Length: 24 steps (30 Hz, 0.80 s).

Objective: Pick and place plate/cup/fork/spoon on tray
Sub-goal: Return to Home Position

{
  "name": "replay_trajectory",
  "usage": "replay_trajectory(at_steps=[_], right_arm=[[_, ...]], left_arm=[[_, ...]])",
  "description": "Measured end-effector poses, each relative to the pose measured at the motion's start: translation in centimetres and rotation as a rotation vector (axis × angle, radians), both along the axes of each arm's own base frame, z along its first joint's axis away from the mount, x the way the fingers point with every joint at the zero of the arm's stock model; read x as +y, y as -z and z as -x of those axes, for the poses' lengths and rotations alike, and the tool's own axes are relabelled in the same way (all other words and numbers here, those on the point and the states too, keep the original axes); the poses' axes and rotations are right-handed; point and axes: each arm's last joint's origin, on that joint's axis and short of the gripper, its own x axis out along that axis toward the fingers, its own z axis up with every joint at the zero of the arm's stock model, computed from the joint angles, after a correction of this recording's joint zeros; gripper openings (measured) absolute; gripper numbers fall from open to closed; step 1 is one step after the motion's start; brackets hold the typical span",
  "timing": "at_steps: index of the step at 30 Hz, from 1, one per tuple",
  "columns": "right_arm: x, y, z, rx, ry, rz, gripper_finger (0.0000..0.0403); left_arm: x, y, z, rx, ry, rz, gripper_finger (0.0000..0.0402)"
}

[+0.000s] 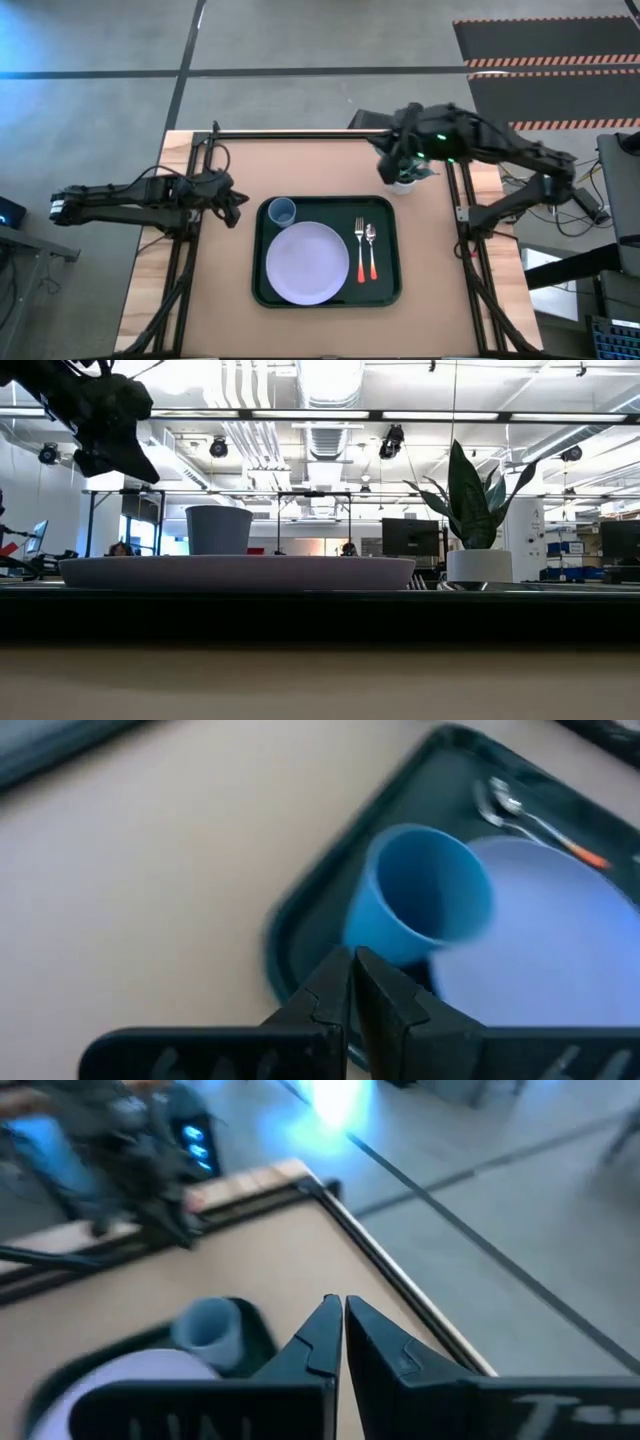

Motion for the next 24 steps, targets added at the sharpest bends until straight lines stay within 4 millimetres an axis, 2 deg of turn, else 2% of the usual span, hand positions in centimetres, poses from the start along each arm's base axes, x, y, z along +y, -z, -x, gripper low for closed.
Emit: replay_trajectory(at_steps=[6,8,11,14,18,24], right_arm=[[2.6,-2.0,3.3,-0.151,-0.025,-0.148,0.0008],[3.4,-2.2,4.2,-0.144,-0.060,-0.149,0.0008],[4.8,-2.1,5.0,-0.068,-0.193,-0.037,0.0008],[6.3,-1.6,5.4,-0.040,-0.329,0.072,0.0009],[7.4,-0.8,6.9,-0.083,-0.420,0.116,0.0009],[7.2,2.2,10.2,-0.235,-0.493,0.132,0.0009]], left_arm=[[-0.5,0.1,-0.1,-0.016,0.105,0.140,0.0000],[-0.5,-0.1,-0.3,-0.025,0.112,0.159,0.0000],[-0.5,-0.7,-0.5,-0.066,0.201,0.070,0.0000],[-0.7,-2.0,-0.5,-0.185,0.332,-0.073,0.0000],[-0.9,-3.1,1.4,-0.308,0.381,-0.166,0.0000],[-1.4,-3.4,4.9,-0.498,0.448,-0.232,0.0000]])
